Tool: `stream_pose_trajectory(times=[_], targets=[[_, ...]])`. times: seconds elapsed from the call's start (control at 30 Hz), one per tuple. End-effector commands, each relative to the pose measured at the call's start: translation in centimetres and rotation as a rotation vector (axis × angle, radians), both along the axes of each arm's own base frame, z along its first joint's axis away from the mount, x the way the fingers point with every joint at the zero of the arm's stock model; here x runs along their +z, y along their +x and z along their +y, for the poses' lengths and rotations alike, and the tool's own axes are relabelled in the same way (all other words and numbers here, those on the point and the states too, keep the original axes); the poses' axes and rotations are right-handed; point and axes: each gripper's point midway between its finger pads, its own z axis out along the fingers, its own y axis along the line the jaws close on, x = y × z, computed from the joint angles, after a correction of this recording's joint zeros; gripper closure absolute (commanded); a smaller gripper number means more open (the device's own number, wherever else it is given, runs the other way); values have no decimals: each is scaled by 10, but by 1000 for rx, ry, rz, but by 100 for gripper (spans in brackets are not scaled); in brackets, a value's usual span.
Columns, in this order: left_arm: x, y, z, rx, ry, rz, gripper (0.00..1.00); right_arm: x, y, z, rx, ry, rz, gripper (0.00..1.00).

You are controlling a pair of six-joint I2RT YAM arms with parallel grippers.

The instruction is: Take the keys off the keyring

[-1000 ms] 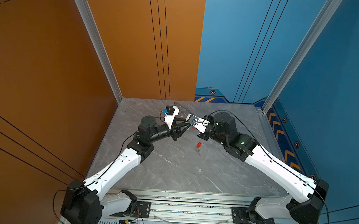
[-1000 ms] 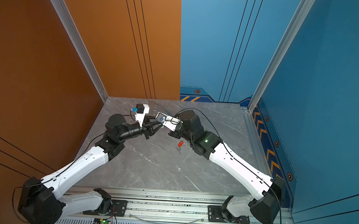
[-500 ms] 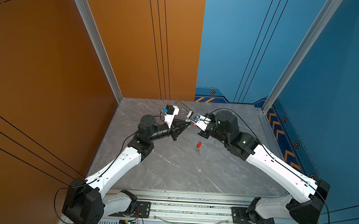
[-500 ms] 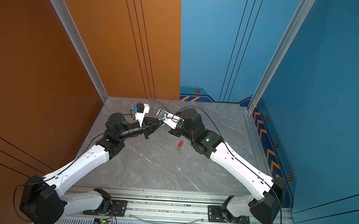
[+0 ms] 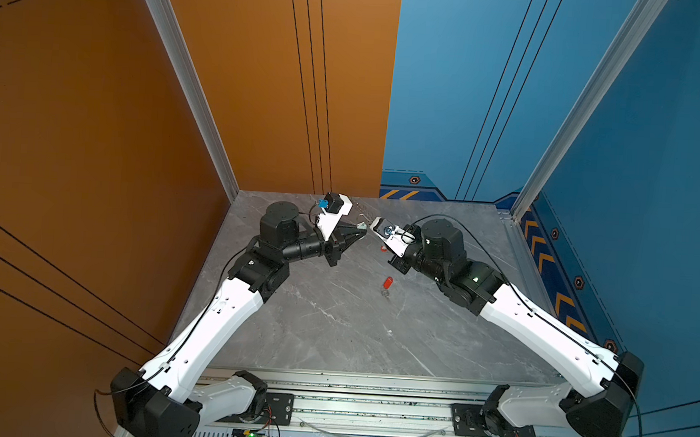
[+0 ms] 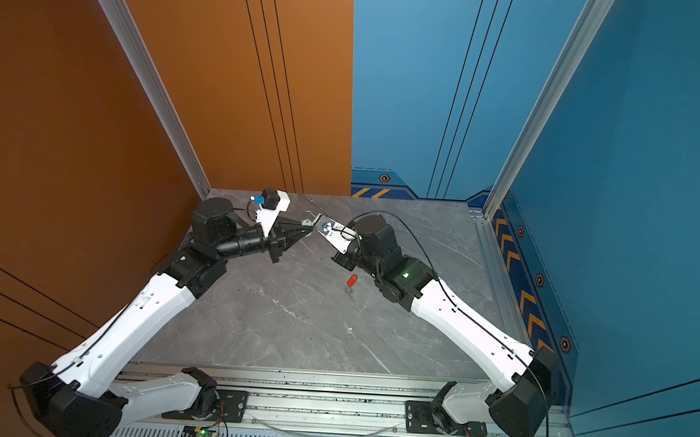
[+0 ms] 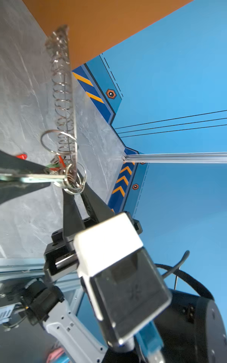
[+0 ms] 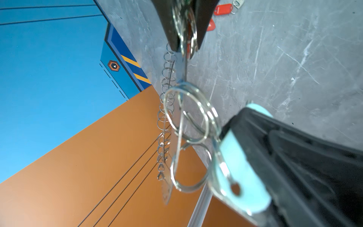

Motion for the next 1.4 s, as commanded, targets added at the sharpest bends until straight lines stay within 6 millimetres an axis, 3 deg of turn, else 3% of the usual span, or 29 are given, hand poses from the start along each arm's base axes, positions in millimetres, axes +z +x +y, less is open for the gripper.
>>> stream_pose_trajectory(times=[0.0,0.13,0.3,0.43,0.6,0.73,0.87,1.17,1.37], targets=[[-13,-6,16,30,174,-14,100,7,0,-3,-32,140,34,98],[-13,-6,21,35,247,-29,100,-4,-6,4,-15,226,97,89],[-12,-4,26,43,313,-36,100,-10,-18,14,35,319,165,71],[-14,-5,29,30,371,-24,100,-2,-32,21,93,385,191,55],[-19,-5,33,31,420,-21,100,18,-49,30,182,473,223,52],[-36,-4,44,45,538,0,100,36,-65,30,253,544,238,44],[-41,-5,49,53,616,-23,100,33,-65,25,242,484,221,43],[-25,-17,41,39,629,-102,100,15,-51,40,285,365,199,52],[-14,-19,43,47,642,-156,100,22,-41,37,329,373,218,57]])
